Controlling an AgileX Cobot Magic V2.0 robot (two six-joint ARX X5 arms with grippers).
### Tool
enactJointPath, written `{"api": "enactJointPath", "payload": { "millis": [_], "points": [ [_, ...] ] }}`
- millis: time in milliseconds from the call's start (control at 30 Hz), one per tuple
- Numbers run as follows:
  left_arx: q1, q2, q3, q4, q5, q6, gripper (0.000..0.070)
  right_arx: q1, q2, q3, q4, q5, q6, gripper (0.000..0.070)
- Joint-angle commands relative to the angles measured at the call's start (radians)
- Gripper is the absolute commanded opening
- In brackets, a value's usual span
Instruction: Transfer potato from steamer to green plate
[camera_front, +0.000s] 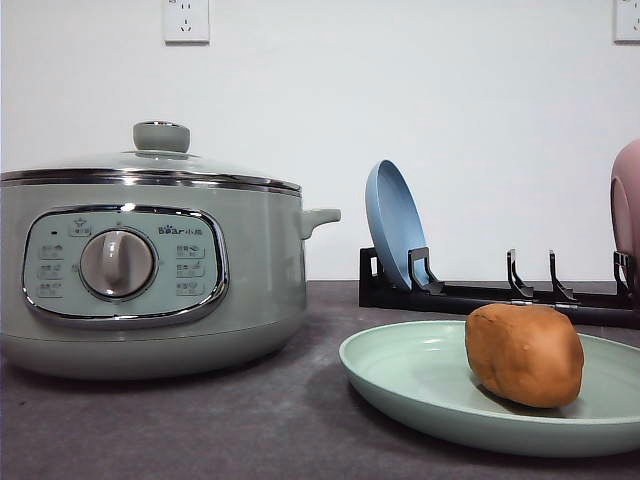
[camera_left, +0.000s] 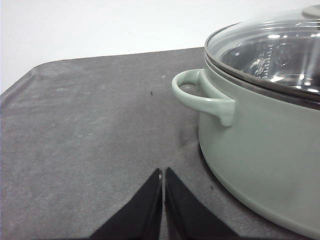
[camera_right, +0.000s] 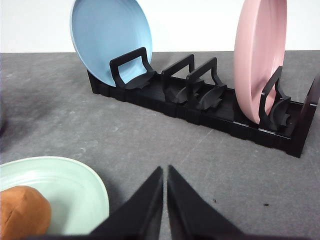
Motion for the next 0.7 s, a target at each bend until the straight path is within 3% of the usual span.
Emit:
{"api": "enactJointPath", "payload": {
  "millis": [0, 667],
  "points": [
    [0.002, -0.002, -0.013, -0.017, 0.001, -0.006, 0.0000, 0.002, -0.003, -0.005, -0.001, -0.001, 0.010, 0.0000],
    [0.002, -0.002, -0.013, -0.017, 0.001, -0.006, 0.0000, 0.002, -0.003, -0.005, -0.001, -0.002, 0.010, 0.0000]
  ]
}}
